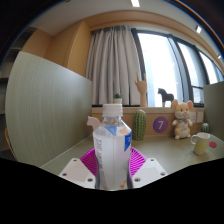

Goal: Pour water

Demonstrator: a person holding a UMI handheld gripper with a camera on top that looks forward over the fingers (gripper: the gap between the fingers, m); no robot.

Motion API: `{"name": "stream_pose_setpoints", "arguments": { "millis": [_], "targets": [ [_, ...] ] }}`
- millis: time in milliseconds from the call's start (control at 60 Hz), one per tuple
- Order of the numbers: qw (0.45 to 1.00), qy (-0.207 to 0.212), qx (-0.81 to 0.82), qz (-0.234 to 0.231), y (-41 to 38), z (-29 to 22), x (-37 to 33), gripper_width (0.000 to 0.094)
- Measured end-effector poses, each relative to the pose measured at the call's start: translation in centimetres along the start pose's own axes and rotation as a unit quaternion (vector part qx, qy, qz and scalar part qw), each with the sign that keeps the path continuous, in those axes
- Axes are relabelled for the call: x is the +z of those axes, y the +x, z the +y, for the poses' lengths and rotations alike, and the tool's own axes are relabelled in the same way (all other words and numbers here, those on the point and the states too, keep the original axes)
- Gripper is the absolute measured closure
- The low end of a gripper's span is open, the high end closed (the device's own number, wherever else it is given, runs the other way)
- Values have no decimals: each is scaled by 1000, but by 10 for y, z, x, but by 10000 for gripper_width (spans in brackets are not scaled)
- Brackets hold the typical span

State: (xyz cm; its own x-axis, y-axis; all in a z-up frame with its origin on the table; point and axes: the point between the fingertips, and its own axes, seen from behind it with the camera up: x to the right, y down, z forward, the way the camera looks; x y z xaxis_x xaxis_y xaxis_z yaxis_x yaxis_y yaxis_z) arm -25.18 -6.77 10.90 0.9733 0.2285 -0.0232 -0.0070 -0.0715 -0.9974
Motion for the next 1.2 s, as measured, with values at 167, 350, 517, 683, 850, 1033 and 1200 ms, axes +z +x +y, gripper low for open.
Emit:
{"name": "stream_pose_setpoints", "arguments": {
  "millis": [167, 350, 517, 683, 850, 1033, 1200],
  "targets": [
    [1000, -8, 14, -4, 8, 0, 2, 579],
    [994, -9, 104, 18, 65, -18, 9, 578],
    [969, 14, 246, 33, 143, -46, 18, 576],
    [901, 60, 429, 29, 218, -71, 28, 578],
    [780, 121, 614, -7, 275, -94, 44, 576],
    [652, 164, 740, -19, 319, -96, 50, 574],
    [538, 201, 818, -22, 349, -89, 57, 574]
  ]
}}
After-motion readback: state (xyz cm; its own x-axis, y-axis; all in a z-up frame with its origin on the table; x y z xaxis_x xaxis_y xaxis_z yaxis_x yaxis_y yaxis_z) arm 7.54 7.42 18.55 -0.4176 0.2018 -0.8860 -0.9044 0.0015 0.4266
